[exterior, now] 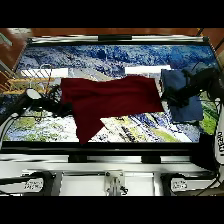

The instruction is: Fold the shirts.

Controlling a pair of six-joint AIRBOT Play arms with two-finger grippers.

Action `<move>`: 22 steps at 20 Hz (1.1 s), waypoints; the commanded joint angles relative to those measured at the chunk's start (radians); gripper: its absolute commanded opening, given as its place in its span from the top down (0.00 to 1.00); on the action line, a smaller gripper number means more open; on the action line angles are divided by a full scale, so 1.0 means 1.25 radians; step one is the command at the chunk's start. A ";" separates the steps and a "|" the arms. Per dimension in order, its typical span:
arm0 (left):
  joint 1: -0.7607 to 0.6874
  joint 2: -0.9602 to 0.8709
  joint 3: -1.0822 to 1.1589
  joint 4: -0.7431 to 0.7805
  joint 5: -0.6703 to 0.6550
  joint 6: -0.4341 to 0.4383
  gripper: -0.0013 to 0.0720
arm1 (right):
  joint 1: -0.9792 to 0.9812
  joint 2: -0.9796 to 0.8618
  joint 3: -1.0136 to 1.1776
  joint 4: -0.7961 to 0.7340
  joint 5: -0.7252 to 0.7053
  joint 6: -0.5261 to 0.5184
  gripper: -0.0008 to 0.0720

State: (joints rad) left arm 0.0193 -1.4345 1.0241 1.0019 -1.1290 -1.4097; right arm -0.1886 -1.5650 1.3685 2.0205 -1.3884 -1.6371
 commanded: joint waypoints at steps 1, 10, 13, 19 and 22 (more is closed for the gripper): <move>0.068 0.076 0.002 0.132 -0.114 0.002 0.93 | 0.035 0.000 -0.076 0.011 0.028 -0.007 0.07; 0.130 0.103 -0.001 0.135 -0.124 0.010 0.93 | 0.142 -0.064 -0.091 -0.036 0.031 0.010 0.07; 0.130 0.103 -0.001 0.135 -0.123 0.018 0.93 | 0.135 -0.074 -0.095 -0.034 0.001 0.013 0.07; 0.129 0.103 -0.001 0.134 -0.121 0.027 0.93 | 0.166 -0.083 -0.159 0.014 0.037 0.021 0.08; 0.129 0.103 -0.001 0.126 -0.116 0.032 0.93 | 0.201 -0.084 -0.159 0.023 0.114 0.029 0.16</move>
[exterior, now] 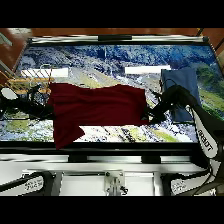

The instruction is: Fold the shirts.

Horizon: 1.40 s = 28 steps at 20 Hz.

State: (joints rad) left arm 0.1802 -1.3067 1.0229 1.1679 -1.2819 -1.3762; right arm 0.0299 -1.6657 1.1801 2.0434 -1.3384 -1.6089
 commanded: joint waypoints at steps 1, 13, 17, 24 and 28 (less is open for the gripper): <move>0.000 0.001 0.000 -0.007 0.009 0.006 0.93 | 0.036 -0.003 -0.008 0.008 0.094 0.013 0.40; -0.089 0.284 0.552 -0.007 0.084 0.085 0.93 | 0.032 0.425 0.406 -0.030 0.204 -0.226 0.89; -0.100 0.430 0.718 -0.006 0.216 0.026 0.93 | 0.033 0.622 0.476 -0.033 0.349 -0.200 0.90; -0.099 0.550 0.721 0.042 0.143 0.023 0.93 | 0.033 0.757 0.476 -0.089 0.242 -0.102 0.89; -0.099 0.534 0.668 0.152 0.044 0.023 0.93 | 0.033 0.729 0.475 -0.206 0.100 -0.037 0.89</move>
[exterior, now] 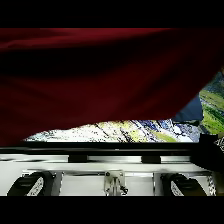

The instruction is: Fold the shirts.

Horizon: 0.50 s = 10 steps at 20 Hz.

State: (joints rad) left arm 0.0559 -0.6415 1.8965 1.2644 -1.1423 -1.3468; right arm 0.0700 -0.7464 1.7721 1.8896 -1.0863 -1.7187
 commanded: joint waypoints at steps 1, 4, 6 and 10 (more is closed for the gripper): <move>0.000 -0.002 -0.070 0.081 -0.080 -0.001 0.93 | 0.001 -0.033 0.002 -0.108 -0.163 0.060 0.89; 0.000 -0.025 -0.236 0.081 -0.070 0.000 0.93 | 0.001 -0.154 0.002 -0.159 -0.325 0.069 0.89; 0.000 -0.060 -0.357 0.081 -0.043 0.000 0.93 | 0.001 -0.263 0.002 -0.187 -0.352 0.069 0.89; 0.000 -0.202 -0.523 0.079 0.107 0.000 0.93 | 0.001 -0.508 0.002 -0.221 -0.273 0.092 0.89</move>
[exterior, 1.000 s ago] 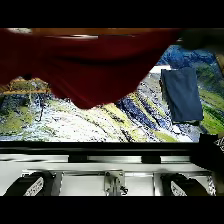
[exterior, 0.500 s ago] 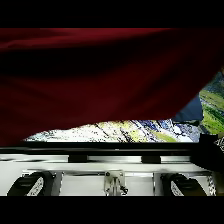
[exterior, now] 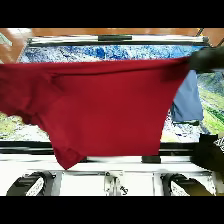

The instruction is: Fold the shirts.

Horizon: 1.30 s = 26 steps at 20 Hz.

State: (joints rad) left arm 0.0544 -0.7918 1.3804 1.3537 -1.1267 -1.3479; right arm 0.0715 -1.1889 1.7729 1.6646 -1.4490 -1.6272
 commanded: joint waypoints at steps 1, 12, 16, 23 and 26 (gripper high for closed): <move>0.000 -0.137 -0.114 0.001 0.133 0.001 0.93 | -0.001 -0.213 0.001 -0.041 0.059 0.019 0.89; -0.061 -0.507 -0.106 -0.100 0.214 -0.001 0.92 | 0.000 -0.485 0.001 0.005 0.246 0.189 0.88; -0.017 -0.508 -0.010 -0.070 -0.049 -0.083 0.09 | -0.007 -0.426 0.002 0.022 0.125 0.102 0.28; 0.185 -0.412 -0.179 -0.002 -0.332 -0.114 0.20 | -0.032 -0.285 -0.042 -0.046 -0.135 0.001 0.32; 0.290 -0.366 -0.351 -0.147 -0.246 -0.045 0.21 | -0.052 -0.259 -0.129 0.086 -0.139 -0.007 0.32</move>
State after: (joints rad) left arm 0.3092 -1.3014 1.1076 1.2984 -1.4639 -1.4681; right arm 0.0246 -1.5520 1.6863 1.6512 -1.5665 -1.6028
